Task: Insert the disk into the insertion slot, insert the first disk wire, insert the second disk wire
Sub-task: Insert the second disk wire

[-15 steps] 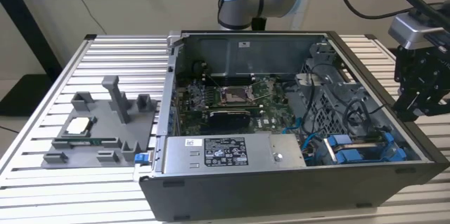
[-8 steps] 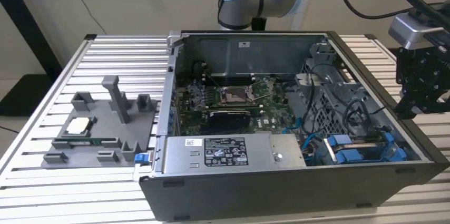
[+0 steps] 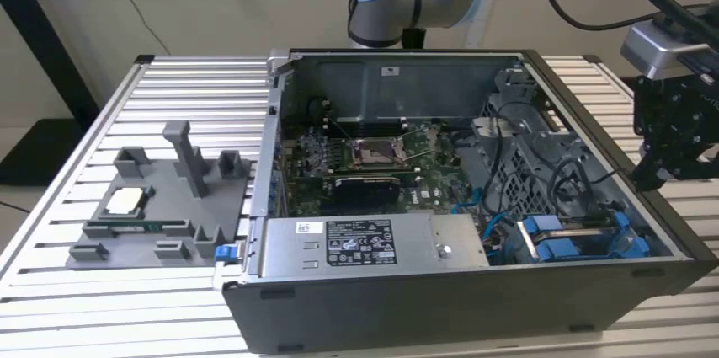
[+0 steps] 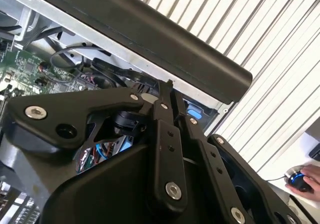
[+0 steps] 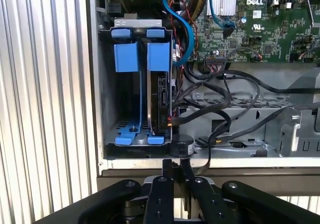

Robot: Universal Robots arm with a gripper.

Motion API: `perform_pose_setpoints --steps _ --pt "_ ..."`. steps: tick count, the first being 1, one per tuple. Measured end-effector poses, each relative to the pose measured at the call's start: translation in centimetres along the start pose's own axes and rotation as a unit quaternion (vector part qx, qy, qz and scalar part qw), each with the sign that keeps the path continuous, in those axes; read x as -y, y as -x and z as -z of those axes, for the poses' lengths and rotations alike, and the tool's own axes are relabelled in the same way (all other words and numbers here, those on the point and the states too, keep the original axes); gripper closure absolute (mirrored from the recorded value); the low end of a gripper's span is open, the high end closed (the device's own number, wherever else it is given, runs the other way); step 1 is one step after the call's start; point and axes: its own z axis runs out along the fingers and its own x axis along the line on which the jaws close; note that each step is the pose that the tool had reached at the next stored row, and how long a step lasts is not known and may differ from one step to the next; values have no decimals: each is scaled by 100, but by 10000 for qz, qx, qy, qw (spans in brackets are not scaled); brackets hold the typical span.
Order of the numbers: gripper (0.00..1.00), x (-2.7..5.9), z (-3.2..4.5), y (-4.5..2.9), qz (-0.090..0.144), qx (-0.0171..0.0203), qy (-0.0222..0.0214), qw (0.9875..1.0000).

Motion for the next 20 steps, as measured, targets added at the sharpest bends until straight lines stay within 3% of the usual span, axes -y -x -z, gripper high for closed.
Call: perform_pose_setpoints --steps 9,13,20 --pt "84 -6 1 0 -1 0 -7 10000" --pt "84 -40 42 3 0 0 -6 10000" --pt "84 -131 113 11 -2 0 62 10000"
